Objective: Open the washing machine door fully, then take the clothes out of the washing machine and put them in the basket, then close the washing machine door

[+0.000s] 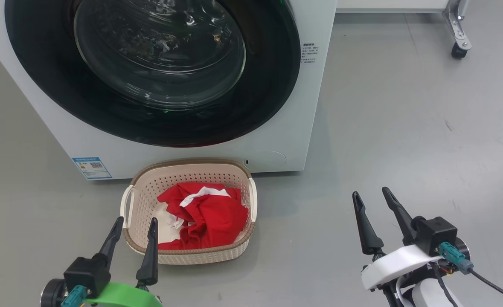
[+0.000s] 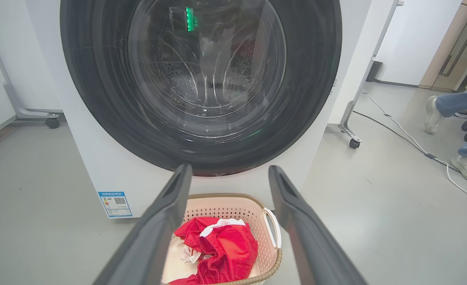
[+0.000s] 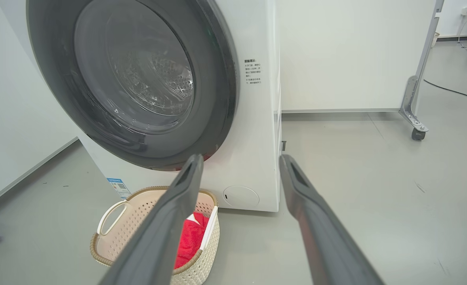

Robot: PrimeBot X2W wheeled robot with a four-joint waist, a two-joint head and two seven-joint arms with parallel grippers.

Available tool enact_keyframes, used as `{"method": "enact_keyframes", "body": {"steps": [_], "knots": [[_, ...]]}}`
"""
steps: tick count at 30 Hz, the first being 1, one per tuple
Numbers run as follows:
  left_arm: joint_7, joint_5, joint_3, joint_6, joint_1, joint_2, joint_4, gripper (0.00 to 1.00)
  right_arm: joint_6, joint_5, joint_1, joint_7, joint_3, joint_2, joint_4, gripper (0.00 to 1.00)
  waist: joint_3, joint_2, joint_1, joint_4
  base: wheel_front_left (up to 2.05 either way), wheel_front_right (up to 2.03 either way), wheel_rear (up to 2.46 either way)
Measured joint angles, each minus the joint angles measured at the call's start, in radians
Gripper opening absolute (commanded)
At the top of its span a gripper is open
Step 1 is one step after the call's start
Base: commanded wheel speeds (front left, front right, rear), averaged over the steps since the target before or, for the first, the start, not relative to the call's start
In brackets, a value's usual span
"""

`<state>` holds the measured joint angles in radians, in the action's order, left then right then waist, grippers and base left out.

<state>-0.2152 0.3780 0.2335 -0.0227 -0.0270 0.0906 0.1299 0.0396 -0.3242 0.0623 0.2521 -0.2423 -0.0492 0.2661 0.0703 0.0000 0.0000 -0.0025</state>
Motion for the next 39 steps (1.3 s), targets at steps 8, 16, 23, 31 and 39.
{"method": "enact_keyframes", "body": {"steps": [8, 16, 23, 31, 39], "knots": [[0.008, 0.0, -0.002, -0.008, -0.014, 0.006, -0.015, 1.0, -0.009, 0.0, -0.024, 0.0, -0.009, 0.001, -0.02, 1.0, -0.008, 0.0, 0.0, -0.008, 0.0, 0.0, 0.0], [0.016, 0.0, -0.002, -0.009, -0.02, 0.01, -0.027, 1.0, -0.017, 0.0, -0.036, 0.0, -0.014, 0.001, -0.036, 1.0, -0.012, 0.0, 0.0, -0.013, 0.0, 0.0, 0.0], [0.021, 0.0, -0.002, -0.016, -0.033, 0.013, -0.039, 1.0, -0.025, -0.001, -0.054, 0.0, -0.019, 0.001, -0.047, 1.0, -0.015, 0.0, 0.0, -0.017, 0.0, 0.0, 0.0], [0.03, 0.0, -0.001, -0.025, -0.038, 0.013, -0.05, 1.0, -0.033, -0.001, -0.058, 0.0, -0.019, 0.001, -0.057, 1.0, -0.013, 0.0, 0.0, -0.019, 0.0, 0.0, 0.0], [0.039, 0.0, -0.001, -0.026, -0.04, 0.016, -0.061, 1.0, -0.034, -0.001, -0.071, 0.0, -0.02, 0.001, -0.064, 1.0, -0.01, 0.0, 0.0, -0.019, 0.0, 0.0, 0.0]]}}
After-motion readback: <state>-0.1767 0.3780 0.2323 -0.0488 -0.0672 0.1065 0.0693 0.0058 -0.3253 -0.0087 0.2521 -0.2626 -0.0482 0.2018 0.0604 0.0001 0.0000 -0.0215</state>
